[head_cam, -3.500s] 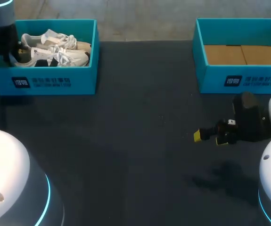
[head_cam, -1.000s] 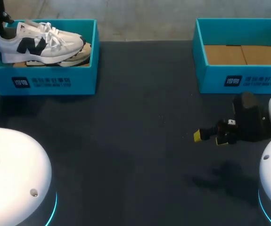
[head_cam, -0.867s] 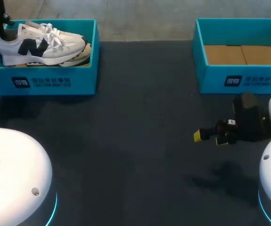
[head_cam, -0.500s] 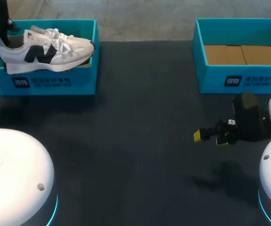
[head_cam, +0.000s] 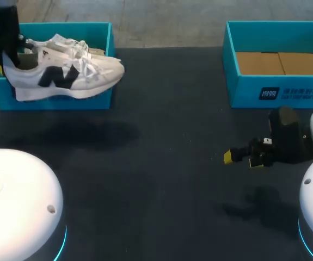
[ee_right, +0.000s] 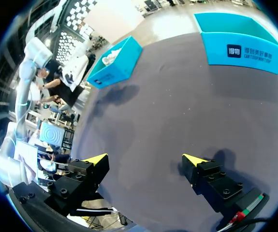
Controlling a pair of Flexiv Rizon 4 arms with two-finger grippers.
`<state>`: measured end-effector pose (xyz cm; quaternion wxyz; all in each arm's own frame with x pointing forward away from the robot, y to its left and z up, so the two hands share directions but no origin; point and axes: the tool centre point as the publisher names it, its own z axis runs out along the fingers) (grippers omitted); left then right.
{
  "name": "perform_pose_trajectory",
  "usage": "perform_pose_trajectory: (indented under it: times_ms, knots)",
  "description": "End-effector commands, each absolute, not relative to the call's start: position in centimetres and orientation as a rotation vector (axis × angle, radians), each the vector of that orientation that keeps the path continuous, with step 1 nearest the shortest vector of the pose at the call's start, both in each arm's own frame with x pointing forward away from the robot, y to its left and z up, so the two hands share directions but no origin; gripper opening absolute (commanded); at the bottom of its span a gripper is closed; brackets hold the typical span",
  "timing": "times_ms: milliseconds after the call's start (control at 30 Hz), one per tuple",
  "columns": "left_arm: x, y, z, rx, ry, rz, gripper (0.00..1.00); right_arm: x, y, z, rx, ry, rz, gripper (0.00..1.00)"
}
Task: Take the shoe out of the shoebox, open the shoe tongue, remove and reinsert the insole, then place the shoe into the shoebox
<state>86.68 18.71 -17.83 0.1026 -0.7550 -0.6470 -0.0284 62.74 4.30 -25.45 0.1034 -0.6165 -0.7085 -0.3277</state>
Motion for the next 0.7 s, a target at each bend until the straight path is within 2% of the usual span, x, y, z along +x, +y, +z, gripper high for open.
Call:
perform_pose_trajectory:
  times_ms: [33, 367, 700]
  knots:
    - [84.4, 17.2, -17.2, -2.259, -1.934, -0.174, 0.00, 62.5, 4.4, -25.4, -1.825, -2.091, -0.965, 1.00]
    - [81.6, 14.6, -16.6, -2.242, -1.955, -0.163, 0.00, 62.5, 4.4, -25.4, -1.825, -2.091, -0.965, 1.00]
    - [77.9, 8.4, -17.4, -2.269, -1.922, -0.148, 0.00, 62.5, 4.4, -25.4, -1.825, -2.091, -0.965, 1.00]
